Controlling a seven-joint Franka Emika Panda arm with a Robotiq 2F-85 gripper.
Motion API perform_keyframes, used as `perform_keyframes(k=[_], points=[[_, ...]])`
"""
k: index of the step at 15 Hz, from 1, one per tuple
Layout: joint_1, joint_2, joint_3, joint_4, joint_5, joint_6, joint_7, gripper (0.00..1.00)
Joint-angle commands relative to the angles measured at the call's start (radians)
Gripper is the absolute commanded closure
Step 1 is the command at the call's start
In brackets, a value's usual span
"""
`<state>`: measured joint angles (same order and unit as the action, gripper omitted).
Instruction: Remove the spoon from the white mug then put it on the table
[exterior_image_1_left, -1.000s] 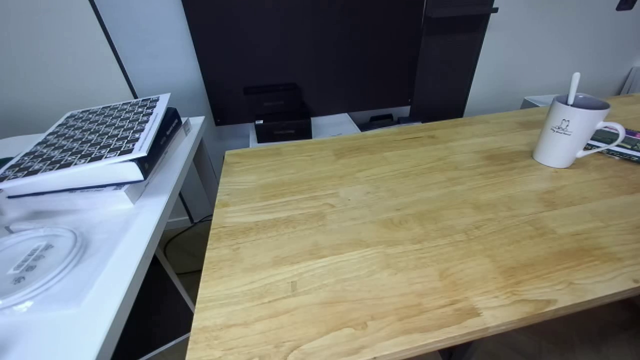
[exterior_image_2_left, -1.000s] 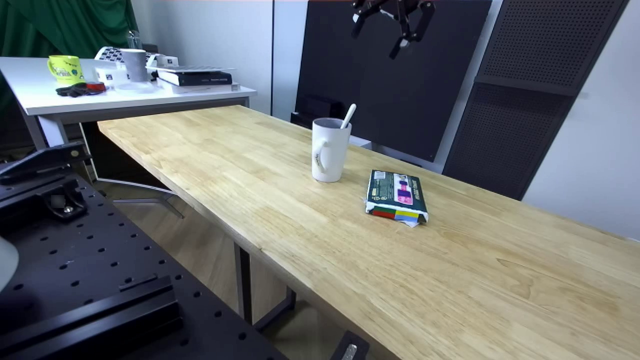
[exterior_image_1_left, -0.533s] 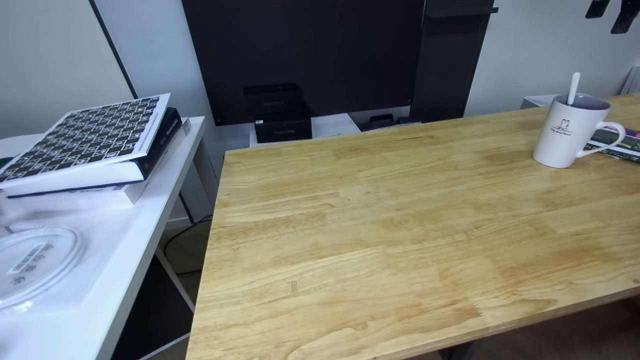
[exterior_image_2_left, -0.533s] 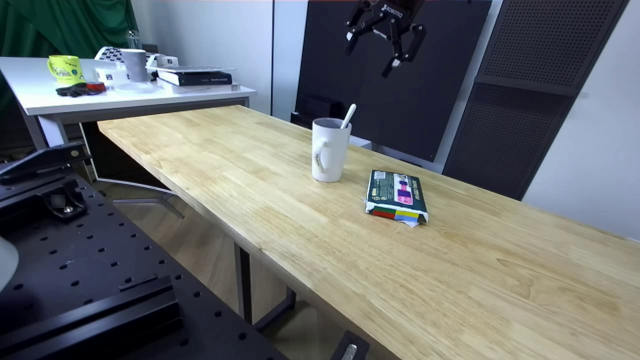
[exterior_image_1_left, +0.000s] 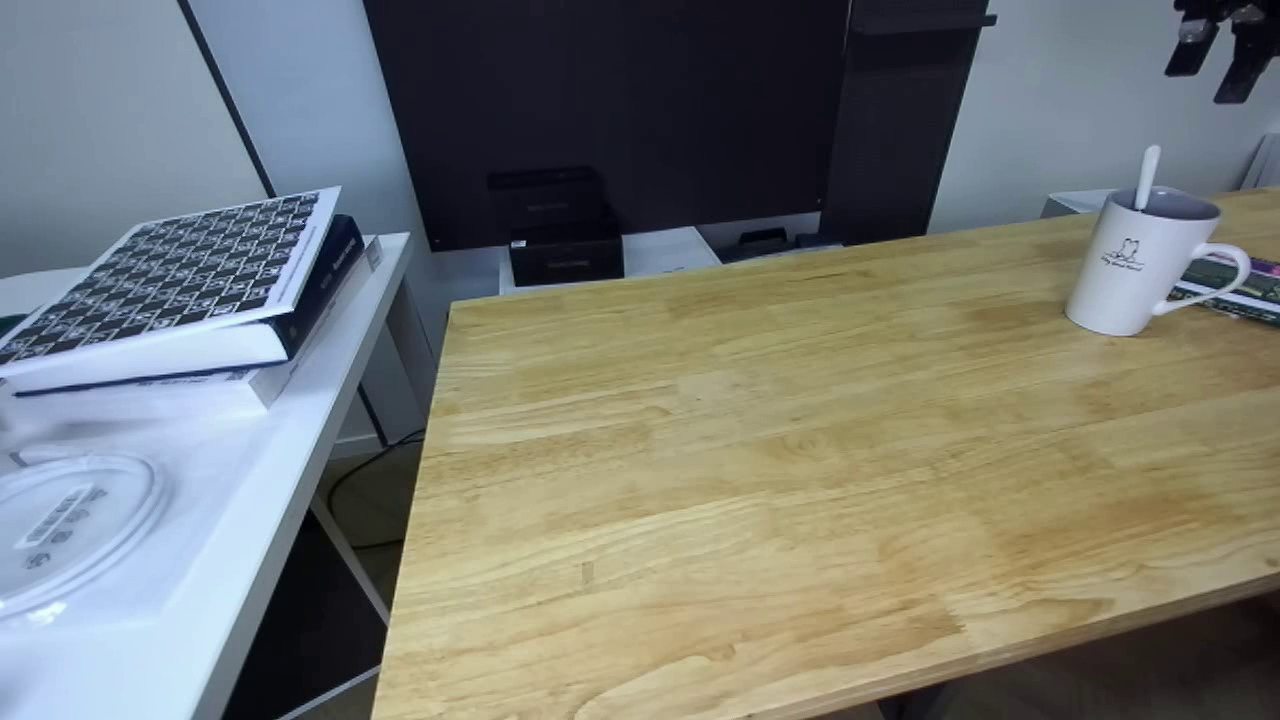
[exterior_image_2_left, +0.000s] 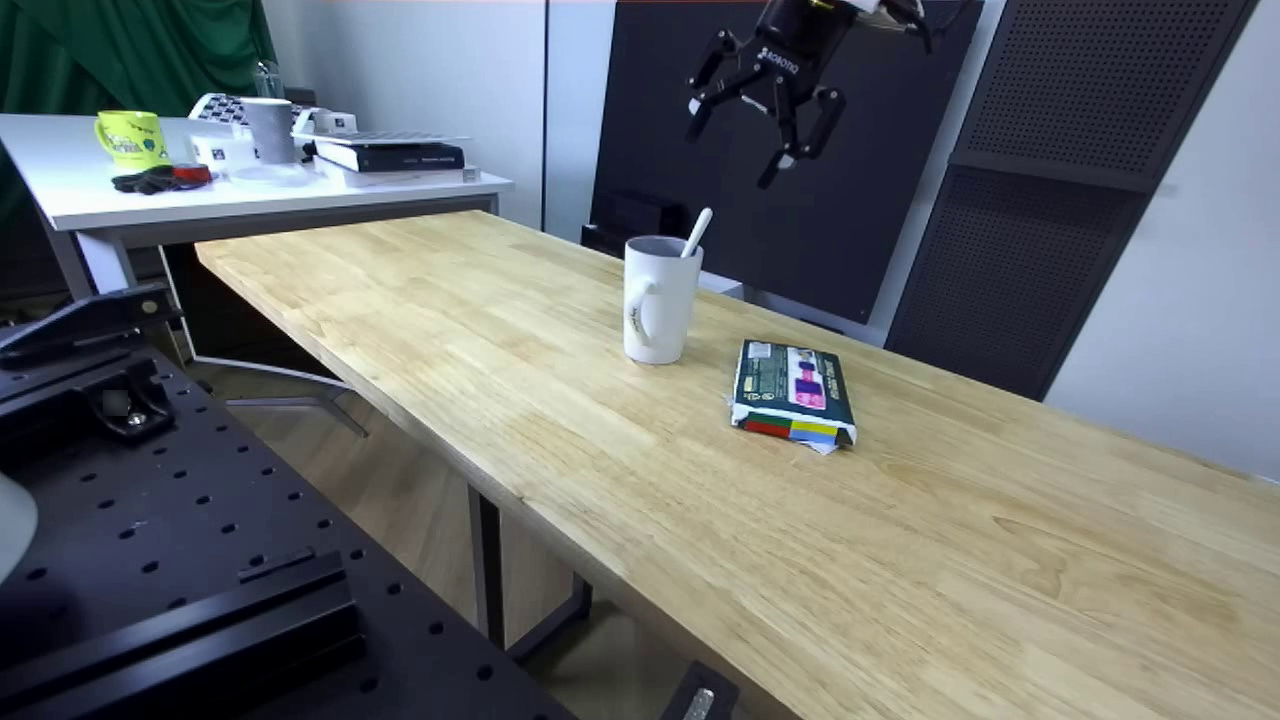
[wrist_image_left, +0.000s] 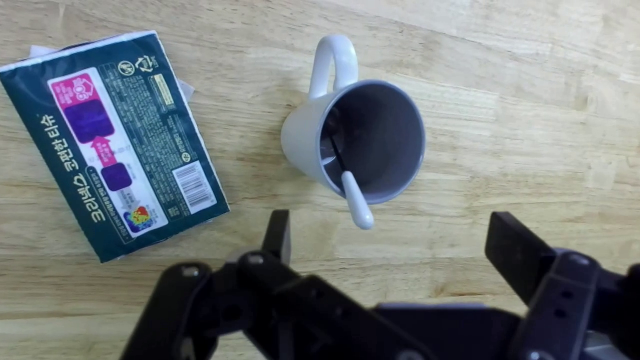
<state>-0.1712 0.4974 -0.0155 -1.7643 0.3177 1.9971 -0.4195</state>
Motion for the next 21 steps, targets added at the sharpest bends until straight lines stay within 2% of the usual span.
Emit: perform_keyframes(k=[1, 10, 21], points=[[-0.017, 0.006, 0.020, -0.023, 0.003, 0.037, -0.014, 0.00], [-0.014, 0.061, 0.040, -0.009, -0.015, 0.101, -0.031, 0.00], [-0.014, 0.113, 0.050, 0.035, -0.022, 0.104, -0.017, 0.00]])
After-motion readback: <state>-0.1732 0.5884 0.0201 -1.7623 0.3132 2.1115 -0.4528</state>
